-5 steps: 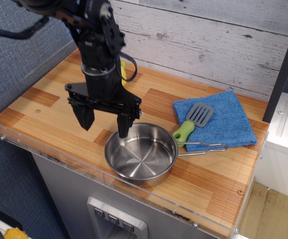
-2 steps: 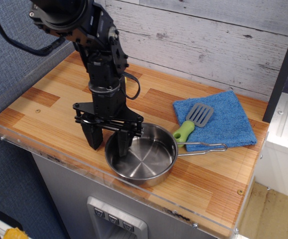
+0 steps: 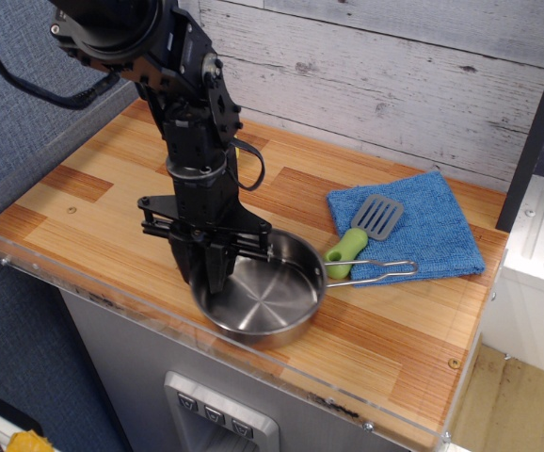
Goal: Put the pan under the pepper.
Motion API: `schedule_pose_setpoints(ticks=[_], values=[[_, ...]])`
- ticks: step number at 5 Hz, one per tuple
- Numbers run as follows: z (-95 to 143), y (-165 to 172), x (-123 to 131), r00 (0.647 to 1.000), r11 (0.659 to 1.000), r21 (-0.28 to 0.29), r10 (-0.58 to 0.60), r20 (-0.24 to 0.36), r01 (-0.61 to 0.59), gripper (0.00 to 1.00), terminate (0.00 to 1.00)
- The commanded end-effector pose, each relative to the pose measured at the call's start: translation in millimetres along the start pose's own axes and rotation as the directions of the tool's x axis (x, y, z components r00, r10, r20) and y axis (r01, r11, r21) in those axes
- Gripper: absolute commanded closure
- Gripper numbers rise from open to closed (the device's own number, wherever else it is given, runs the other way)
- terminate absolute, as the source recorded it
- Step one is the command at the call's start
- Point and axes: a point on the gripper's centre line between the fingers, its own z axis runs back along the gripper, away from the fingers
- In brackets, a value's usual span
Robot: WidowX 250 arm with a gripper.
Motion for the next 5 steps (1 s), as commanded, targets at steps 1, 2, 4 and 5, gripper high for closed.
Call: schedule_pose_setpoints(ticks=[1, 2, 4, 5], values=[[46, -11, -2, 0.989, 0.996, -0.028, -0.077, 0.124, 0.081, 1.00, 0.00], [61, -4, -5, 0.986, 0.994, -0.060, -0.080, 0.147, 0.089, 1.00, 0.00], [75, 50, -2, 0.986, 0.988, -0.107, -0.094, 0.137, 0.109, 1.00, 0.00], [73, 71, -4, 0.988, 0.994, -0.102, -0.018, 0.156, 0.034, 1.00, 0.00]])
